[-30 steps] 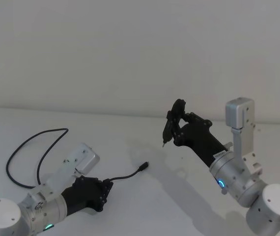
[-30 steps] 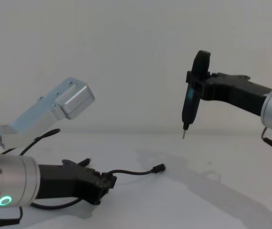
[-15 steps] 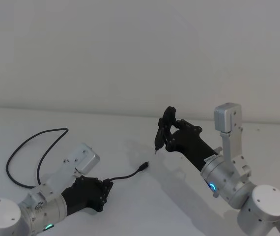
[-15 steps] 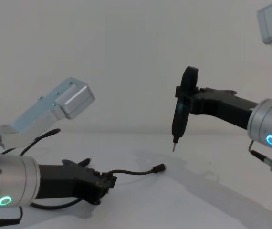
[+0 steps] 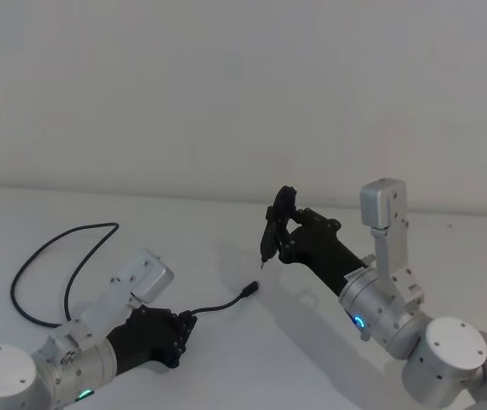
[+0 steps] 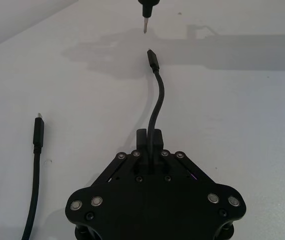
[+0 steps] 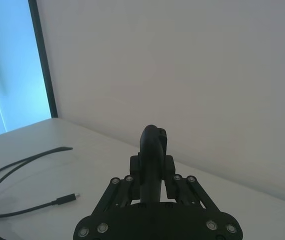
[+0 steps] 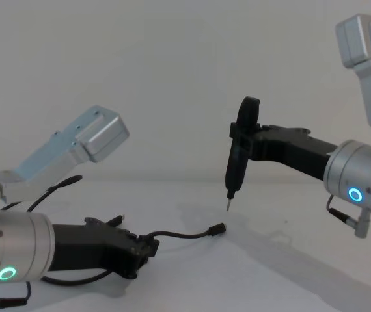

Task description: Pick up the data cable with the one hand.

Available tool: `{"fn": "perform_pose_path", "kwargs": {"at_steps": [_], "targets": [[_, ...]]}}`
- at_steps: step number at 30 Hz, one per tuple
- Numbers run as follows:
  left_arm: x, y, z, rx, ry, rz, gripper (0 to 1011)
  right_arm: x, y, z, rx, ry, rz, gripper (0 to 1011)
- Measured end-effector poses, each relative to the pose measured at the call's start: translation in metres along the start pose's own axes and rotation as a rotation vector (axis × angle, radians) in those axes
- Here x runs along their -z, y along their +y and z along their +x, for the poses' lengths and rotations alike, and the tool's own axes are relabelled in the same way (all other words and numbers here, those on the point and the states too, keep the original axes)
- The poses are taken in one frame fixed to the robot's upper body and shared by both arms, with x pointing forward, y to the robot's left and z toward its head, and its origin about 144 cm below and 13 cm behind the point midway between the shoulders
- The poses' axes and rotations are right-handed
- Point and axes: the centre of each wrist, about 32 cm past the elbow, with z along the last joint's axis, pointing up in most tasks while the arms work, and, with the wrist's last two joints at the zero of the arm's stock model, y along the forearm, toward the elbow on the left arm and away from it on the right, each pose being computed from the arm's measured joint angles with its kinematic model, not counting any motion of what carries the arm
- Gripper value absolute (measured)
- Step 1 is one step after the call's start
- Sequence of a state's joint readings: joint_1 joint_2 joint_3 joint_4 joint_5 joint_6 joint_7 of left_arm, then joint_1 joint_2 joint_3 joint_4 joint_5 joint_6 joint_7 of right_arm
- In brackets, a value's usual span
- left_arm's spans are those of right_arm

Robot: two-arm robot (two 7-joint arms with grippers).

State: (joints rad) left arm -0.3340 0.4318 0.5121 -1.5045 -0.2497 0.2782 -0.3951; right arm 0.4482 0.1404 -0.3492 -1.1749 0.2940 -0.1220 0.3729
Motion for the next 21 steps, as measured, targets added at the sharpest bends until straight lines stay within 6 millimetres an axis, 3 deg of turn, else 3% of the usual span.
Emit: {"fn": "perform_pose_path", "kwargs": {"at_steps": [21], "targets": [[0.0000,0.0000,0.0000,0.000,0.000,0.000,42,0.0069,0.0021,-0.0034,-0.012,-0.007,-0.032,274]]}}
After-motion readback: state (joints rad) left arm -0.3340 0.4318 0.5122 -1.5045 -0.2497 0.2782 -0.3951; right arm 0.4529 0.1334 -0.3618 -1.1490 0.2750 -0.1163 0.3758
